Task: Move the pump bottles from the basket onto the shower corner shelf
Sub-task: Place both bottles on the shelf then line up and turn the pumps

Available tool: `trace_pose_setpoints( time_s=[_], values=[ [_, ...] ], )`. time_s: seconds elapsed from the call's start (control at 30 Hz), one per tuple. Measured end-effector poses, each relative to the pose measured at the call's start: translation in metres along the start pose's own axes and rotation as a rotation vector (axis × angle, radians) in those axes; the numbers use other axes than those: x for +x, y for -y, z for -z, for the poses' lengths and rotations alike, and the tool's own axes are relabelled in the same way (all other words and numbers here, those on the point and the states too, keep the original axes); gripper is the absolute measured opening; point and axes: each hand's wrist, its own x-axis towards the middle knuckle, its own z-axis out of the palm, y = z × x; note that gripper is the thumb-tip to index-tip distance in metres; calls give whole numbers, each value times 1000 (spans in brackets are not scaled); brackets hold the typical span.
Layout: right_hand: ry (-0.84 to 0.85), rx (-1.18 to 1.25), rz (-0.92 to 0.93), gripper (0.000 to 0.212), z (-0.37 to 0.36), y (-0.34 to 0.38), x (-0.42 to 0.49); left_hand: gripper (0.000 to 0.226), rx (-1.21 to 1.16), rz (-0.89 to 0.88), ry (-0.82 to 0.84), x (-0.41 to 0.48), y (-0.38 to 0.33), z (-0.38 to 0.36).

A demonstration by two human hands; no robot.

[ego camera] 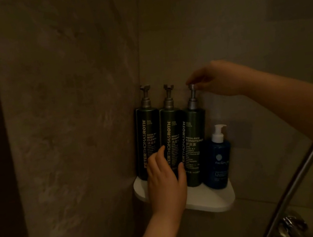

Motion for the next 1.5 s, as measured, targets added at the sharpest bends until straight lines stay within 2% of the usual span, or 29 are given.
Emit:
trace_pose_setpoints(
  time_s=[0.37,0.73,1.07,1.37,1.5],
  values=[
    [28,142,47,25,13,2,-13,56,-85,-75,38,-3,-11,7],
    [47,187,102,28,26,11,-35,76,-182,-73,111,-9,-18,12],
    [70,250,112,26,30,10,-40,89,-232,-23,204,-16,-18,7],
    [59,180,105,27,24,11,-30,87,-293,38,214,-19,-12,-2],
    [85,221,76,24,27,6,-29,87,-294,36,216,-20,-12,-2]
  ],
)
